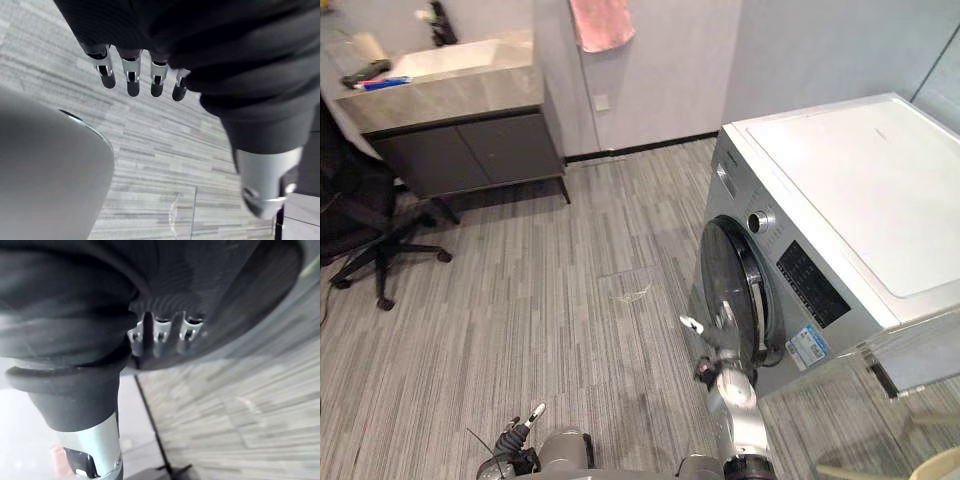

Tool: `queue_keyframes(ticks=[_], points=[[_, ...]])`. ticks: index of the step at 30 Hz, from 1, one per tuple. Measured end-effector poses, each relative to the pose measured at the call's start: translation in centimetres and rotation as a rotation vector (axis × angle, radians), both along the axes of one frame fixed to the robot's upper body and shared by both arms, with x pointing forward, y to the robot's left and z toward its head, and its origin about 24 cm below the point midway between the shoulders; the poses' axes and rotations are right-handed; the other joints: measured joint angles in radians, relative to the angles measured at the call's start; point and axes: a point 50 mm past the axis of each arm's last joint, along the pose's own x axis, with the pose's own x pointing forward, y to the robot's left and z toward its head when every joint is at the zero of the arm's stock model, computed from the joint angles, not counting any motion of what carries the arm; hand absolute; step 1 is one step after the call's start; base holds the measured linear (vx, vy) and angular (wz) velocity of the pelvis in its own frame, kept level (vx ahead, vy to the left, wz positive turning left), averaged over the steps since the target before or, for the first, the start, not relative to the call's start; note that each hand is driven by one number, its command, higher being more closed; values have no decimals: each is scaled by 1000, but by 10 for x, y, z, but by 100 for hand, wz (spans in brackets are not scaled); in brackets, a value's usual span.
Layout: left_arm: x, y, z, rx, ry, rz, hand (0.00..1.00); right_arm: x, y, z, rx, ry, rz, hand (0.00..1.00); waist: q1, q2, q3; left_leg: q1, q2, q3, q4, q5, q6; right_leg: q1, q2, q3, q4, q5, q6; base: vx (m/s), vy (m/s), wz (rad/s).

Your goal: Pick up the laundry basket with both hands and put the clothes into the washing machine.

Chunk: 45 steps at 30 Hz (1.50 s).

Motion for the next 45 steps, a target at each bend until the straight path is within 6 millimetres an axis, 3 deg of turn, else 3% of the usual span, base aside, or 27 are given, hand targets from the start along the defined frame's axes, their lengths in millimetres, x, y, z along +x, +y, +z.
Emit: queue_keyframes(ticks=[1, 2, 3, 5, 7, 11, 15, 16, 18, 22, 26, 29, 36, 39, 45], points=[[-4, -7, -3, -14, 21, 2, 0, 1, -4, 5, -36, -26, 6, 0, -9, 30, -15, 1, 7, 1, -27, 45, -47, 16, 8, 6, -16, -8, 36, 262, 420, 9], [-3, 0, -4, 3, 36, -21, 0, 2, -3, 8, -63, -38, 8, 0, -32, -8, -17, 46, -38, 0, -91, 13, -53, 24, -36, 9, -35, 1, 58, 250, 459, 22], [-2, 9, -3, 34, 43, -44, 0, 1, -3, 10, -84, -46, 14, 0, -30, -34, -16, 57, -71, 10, -128, 25, -39, 20, -63, 19, -50, 14, 67, 212, 420, 31], [-1, 23, -1, 79, 56, -77, 0, 2, -2, 17, -115, -77, 38, 0, -20, -63, -23, 60, -113, 30, -155, 30, -32, 26, -91, 50, -101, 56, 80, 103, 247, -3], [-4, 27, -2, 99, 79, -101, 0, 5, -1, 30, -153, -133, 46, 0, -20, -64, -24, 77, -129, 52, -176, 35, -24, 27, -105, 82, -124, 98, 88, 62, 180, -24], [-8, 27, -3, 104, 99, -112, 0, -2, -14, 55, -245, -247, 26, 0, -21, -59, -19, 84, -130, 89, -223, 54, -12, -4, -106, 107, -155, 118, 90, -36, 29, -32], [-11, 27, -5, 109, 122, -127, 0, -12, -34, 62, -315, -269, -11, 0, -35, -42, 5, 78, -128, 113, -291, 104, -21, -46, -103, 113, -169, 100, 120, -120, -80, -24], [-15, 25, -7, 100, 140, -127, 0, -16, -43, 59, -370, -248, -23, 0, -51, -31, 23, 76, -115, 108, -336, 131, -28, -74, -85, 115, -157, 102, 121, -157, -94, -10], [-19, 24, -8, 96, 157, -126, 0, -21, -51, 58, -416, -230, -43, 0, -52, -28, 25, 78, -110, 106, -361, 143, -36, -90, -76, 121, -151, 101, 120, -114, -60, -10], [-22, 29, -8, 121, 164, -116, 0, -33, -62, 61, -460, -223, -73, 0, -56, -42, 40, 66, -105, 98, -389, 158, -38, -123, -62, 134, -150, 111, 113, -49, -18, -11], [-19, 40, -4, 154, 156, -116, 0, -35, -63, 59, -461, -214, -78, 0, -61, -88, 69, 30, -109, 76, -384, 171, -30, -147, -65, 128, -148, 118, 112, -11, 2, 9], [-13, 41, -2, 164, 134, -117, 0, -28, -63, 61, -468, -225, -81, 0, -55, -103, 90, 15, -114, 68, -370, 171, -30, -151, -70, 127, -147, 119, 113, 8, 14, 10], [3, 41, 4, 194, 77, -100, 0, 12, -73, 72, -541, -249, -118, 0, -48, -87, 166, -50, -112, 38, -330, 171, -30, -188, -69, 104, -125, 119, 112, -48, 2, 11], [11, 41, 8, 186, 34, -53, 0, 28, -95, 76, -574, -219, -212, 0, -46, -77, 193, -94, -112, 23, -306, 171, -29, -219, -69, 94, -111, 119, 112, -67, 12, 12], [22, 33, 12, 150, -37, -29, 0, 57, -156, 110, -634, -190, -454, 0, -38, -38, 272, -135, -113, 8, -305, 183, -18, -264, -69, 83, -90, 122, 110, -65, 12, 4]])
